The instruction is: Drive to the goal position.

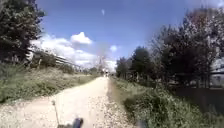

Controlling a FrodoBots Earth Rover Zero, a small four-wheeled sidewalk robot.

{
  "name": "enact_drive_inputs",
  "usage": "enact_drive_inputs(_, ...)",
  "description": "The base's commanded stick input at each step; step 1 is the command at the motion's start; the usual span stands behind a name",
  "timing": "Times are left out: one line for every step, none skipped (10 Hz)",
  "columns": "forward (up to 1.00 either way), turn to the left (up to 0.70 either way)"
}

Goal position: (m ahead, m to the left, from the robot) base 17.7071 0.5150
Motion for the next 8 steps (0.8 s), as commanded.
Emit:
enact_drive_inputs(0.70, 0.00)
enact_drive_inputs(0.70, 0.00)
enact_drive_inputs(0.70, 0.00)
enact_drive_inputs(0.70, 0.00)
enact_drive_inputs(0.70, 0.00)
enact_drive_inputs(0.70, 0.00)
enact_drive_inputs(0.70, 0.00)
enact_drive_inputs(0.70, 0.00)
